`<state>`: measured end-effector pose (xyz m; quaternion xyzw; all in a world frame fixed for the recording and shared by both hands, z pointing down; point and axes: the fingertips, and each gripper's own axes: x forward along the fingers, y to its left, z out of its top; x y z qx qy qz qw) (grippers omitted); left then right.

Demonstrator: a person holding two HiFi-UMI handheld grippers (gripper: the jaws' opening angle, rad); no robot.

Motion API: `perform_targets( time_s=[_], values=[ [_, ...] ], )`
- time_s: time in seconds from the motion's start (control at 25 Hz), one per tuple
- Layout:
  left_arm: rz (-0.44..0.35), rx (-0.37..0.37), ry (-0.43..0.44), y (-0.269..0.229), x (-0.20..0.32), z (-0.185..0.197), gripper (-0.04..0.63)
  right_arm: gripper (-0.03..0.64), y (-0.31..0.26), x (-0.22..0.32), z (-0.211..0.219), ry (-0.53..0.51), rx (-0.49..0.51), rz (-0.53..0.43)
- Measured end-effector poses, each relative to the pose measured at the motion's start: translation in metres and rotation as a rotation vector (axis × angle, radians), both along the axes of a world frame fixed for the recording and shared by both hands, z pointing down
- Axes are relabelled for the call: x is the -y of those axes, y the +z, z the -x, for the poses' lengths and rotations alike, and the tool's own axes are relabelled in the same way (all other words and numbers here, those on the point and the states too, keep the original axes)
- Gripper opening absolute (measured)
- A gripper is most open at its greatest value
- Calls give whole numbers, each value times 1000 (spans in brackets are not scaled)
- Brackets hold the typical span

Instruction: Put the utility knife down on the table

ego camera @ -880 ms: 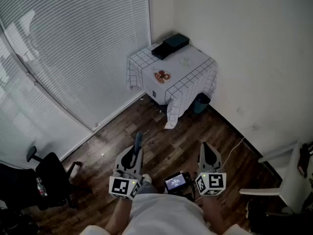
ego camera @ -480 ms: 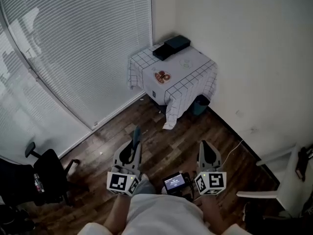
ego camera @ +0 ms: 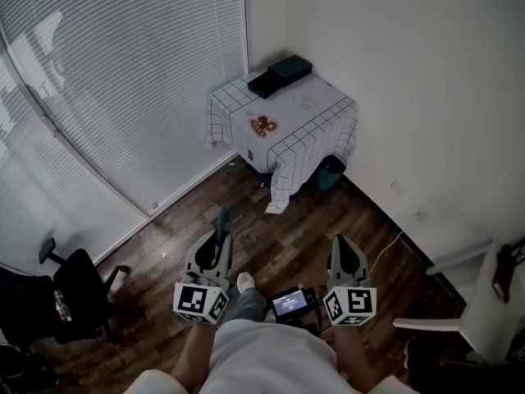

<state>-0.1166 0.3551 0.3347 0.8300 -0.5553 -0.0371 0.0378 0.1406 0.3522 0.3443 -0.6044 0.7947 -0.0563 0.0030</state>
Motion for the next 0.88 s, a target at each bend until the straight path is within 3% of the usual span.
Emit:
perform_targets(
  time_s=[0.16, 0.48, 0.88],
  values=[
    [11, 40, 20, 4, 21, -16, 75, 8, 3, 17, -16, 36, -10, 17],
    [10, 37, 70, 6, 72, -35, 75, 8, 4, 59, -13, 10, -27, 30],
    [16, 32, 94, 1, 151, -22, 75, 8, -2, 137, 17, -2, -49, 14]
  ],
)
